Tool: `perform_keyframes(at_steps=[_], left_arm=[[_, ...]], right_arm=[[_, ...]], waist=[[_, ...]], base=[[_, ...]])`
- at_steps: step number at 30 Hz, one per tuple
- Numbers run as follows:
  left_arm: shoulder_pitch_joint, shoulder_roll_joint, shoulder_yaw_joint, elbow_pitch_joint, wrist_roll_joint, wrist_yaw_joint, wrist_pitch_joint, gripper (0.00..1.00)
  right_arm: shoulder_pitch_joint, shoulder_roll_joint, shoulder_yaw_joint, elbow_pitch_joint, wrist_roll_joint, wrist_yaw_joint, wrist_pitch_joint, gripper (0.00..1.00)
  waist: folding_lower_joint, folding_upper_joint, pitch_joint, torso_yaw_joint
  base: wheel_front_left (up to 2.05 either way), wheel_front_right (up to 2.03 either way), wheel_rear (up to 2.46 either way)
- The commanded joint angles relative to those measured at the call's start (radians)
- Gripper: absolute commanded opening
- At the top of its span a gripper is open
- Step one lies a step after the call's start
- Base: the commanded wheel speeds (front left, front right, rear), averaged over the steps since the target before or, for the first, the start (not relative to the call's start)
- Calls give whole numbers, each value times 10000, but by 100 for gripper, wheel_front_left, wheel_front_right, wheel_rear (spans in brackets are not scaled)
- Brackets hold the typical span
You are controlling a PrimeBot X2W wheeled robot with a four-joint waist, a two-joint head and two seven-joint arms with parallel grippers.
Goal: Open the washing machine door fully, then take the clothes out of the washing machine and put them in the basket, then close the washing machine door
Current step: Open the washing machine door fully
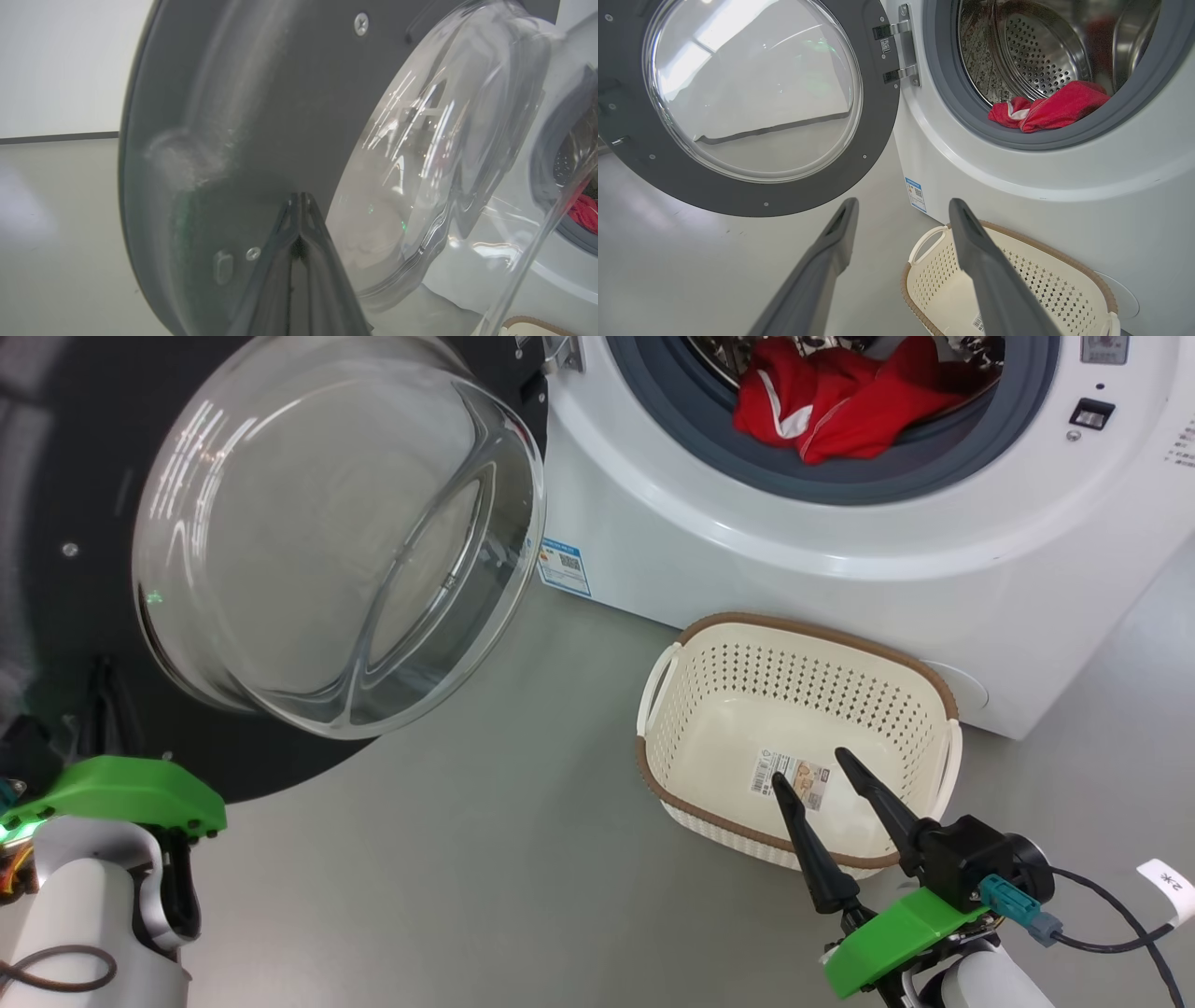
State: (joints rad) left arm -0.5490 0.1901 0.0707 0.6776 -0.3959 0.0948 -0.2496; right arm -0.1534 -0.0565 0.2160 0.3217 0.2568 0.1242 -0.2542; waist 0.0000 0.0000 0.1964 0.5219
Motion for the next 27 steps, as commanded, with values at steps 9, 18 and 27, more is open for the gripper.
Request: perform_keyframes(at_steps=[9, 18, 27], left_arm=[[473, 319, 231, -1604, 581, -189, -121, 100], [1096, 101, -111, -4049, 579, -162, 210, 100], [1800, -226, -542, -5539, -214, -996, 788, 100]], right_arm=[[-73, 63, 104, -259, 455, 65, -69, 100], [308, 63, -421, -983, 758, 65, -74, 100], [254, 63, -1206, -1241, 742, 65, -75, 100]], waist=[[0, 0, -677, -43], [0, 0, -1149, -796], [0, 0, -1205, -2119]], base=[[0, 0, 0], [0, 0, 0], [0, 0, 0]])
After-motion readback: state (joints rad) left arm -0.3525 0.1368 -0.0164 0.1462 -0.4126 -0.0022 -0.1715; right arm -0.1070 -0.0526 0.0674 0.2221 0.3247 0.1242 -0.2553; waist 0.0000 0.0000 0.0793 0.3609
